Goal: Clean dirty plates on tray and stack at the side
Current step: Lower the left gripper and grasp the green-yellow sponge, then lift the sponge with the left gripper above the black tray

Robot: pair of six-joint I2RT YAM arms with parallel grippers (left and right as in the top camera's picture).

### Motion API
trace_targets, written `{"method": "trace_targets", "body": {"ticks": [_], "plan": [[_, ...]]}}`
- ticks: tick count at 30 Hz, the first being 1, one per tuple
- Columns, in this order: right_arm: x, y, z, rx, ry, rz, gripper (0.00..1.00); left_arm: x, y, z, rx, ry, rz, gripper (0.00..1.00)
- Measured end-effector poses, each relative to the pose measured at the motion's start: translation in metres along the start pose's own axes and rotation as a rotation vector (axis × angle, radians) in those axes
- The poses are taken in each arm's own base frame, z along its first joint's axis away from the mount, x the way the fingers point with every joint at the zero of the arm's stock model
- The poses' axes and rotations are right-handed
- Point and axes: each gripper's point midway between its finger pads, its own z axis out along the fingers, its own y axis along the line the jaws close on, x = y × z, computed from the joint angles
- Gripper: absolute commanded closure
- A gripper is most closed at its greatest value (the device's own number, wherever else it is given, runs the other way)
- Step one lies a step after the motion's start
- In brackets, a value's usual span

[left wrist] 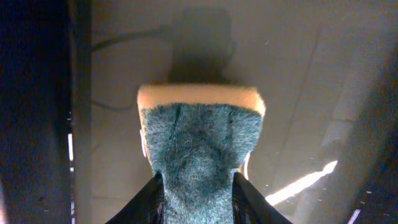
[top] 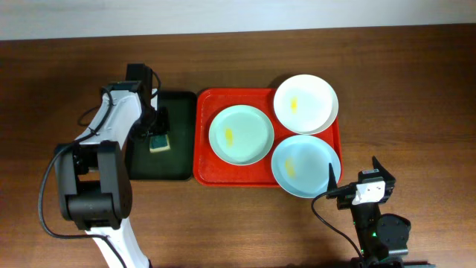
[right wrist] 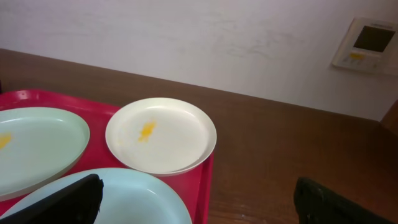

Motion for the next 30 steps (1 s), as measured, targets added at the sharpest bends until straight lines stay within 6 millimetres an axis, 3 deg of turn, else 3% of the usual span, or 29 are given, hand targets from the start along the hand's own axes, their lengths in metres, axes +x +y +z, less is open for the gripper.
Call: {"method": "trace_targets", "body": {"ticks": [9,12,15,27,30], "plan": [[0.000,0.000,0.000,0.000,0.000,0.000,0.02,0.002,0.000,0.007,0.001,-0.007,0.000,0.68],[0.000,0.000,0.000,0.000,0.000,0.000,0.02,0.003,0.000,0.010,0.001,-0.008,0.000,0.76],[0.000,0.000,0.000,0.000,0.000,0.000,0.01,0.003,0.001,0.011,-0.002,-0.007,0.000,1.00],[0.000,0.000,0.000,0.000,0.000,0.000,0.02,0.009,0.002,0.010,-0.007,0.023,0.001,1.00],[0.000,0.000,0.000,0.000,0.000,0.000,0.02,0.010,0.002,0.000,-0.004,0.014,0.001,1.00]]}}
